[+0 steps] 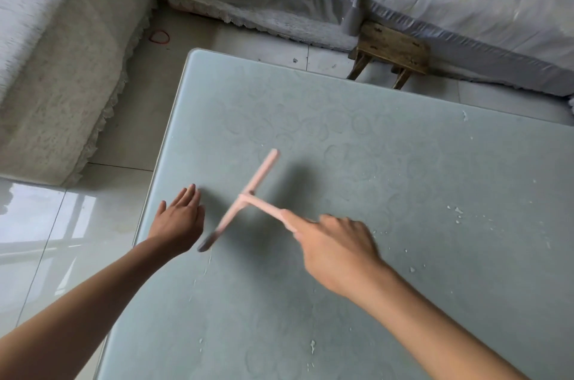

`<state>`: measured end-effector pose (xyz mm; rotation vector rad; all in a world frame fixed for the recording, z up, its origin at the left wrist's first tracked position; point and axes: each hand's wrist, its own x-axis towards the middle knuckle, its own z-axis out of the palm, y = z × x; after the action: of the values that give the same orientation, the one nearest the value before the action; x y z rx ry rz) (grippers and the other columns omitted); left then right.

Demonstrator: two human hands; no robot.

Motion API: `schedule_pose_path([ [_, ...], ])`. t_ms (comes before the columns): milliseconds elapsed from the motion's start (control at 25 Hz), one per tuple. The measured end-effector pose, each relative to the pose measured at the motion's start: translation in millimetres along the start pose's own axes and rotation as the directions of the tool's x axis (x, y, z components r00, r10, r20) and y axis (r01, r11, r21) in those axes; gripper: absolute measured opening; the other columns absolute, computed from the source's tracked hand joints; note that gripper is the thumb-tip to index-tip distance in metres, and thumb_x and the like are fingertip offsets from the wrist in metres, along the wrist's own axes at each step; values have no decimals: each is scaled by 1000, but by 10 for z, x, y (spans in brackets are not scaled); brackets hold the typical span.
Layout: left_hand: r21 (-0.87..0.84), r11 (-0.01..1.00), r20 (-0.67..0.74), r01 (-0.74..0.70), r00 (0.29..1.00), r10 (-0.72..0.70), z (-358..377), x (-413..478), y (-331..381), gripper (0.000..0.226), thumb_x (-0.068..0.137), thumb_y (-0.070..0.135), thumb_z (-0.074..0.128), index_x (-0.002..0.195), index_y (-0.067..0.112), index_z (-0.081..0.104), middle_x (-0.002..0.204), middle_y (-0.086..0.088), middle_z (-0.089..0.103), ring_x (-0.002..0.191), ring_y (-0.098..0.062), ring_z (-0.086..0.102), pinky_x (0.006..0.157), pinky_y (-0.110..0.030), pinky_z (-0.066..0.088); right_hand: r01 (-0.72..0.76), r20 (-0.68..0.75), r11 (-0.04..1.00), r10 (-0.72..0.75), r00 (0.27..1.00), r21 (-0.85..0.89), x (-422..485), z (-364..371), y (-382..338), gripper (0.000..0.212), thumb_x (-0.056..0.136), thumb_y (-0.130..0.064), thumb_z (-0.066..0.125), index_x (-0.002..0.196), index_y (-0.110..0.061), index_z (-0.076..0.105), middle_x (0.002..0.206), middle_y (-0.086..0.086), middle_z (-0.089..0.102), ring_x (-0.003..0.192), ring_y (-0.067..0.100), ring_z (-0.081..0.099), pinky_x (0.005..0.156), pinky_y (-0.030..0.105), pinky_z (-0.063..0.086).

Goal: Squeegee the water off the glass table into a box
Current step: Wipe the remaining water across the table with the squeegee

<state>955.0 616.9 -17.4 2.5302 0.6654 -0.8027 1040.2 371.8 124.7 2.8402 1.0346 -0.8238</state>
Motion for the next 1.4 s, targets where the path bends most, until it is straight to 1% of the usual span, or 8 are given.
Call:
schedule_pose_path([
  [240,40,999,19,-28,999,28,30,-368,-301,54,102,29,24,153,13,13,161,-1,3,148,-16,3,119,-41,10,-138,82,989,134,988,52,-298,547,-7,47,98,-24,37,138,-45,25,96,13,58,87,37,60,63,35,32],
  [440,108,993,97,-42,995,32,-18,-555,-362,52,99,19,31,149,11,20,160,-7,12,147,-21,11,117,-42,16,-292,187,956,289,939,-11,-988,317,306,46,97,-28,37,137,-50,32,104,8,66,96,34,61,70,36,42],
  [560,77,996,116,-37,993,28,28,-625,-302,53,96,14,31,149,10,23,159,-9,16,146,-24,15,118,-42,18,-109,76,993,111,991,-36,-884,295,20,45,94,-24,40,133,-46,38,90,8,62,83,34,62,61,33,32],
  [680,64,998,131,-26,991,17,146,-734,-284,56,96,13,31,151,11,18,160,-8,9,147,-22,10,118,-40,16,65,130,998,-64,989,0,-610,444,-452,42,95,-21,42,130,-44,40,90,10,56,80,35,60,60,33,27],
  [1040,62,998,98,32,994,-38,471,-1034,-285,58,95,11,33,151,11,18,161,-7,7,148,-21,8,118,-39,15,-113,189,982,141,972,-149,-1185,416,732,41,99,-33,31,137,-50,30,104,7,63,94,34,61,76,39,49],
  [1160,21,998,63,60,996,-61,617,-1133,-132,56,92,8,34,147,9,26,160,-7,10,146,-22,13,116,-39,20,50,83,992,-41,996,-114,-1067,429,469,42,96,-30,36,134,-48,31,90,8,59,82,36,61,63,36,39],
  [1280,-12,995,11,99,995,-99,817,-1243,-22,57,90,7,35,146,9,27,160,-7,7,146,-22,11,116,-41,20,238,140,968,-225,964,-79,-958,685,10,39,96,-27,39,131,-44,37,90,12,59,79,37,60,61,35,31],
  [1400,-30,992,-30,124,992,-125,997,-1360,48,59,91,7,36,149,10,25,161,-7,6,148,-22,7,118,-41,16,211,161,974,-196,967,-84,-1020,819,343,40,98,-29,37,135,-45,34,100,12,61,91,37,60,69,37,41],
])
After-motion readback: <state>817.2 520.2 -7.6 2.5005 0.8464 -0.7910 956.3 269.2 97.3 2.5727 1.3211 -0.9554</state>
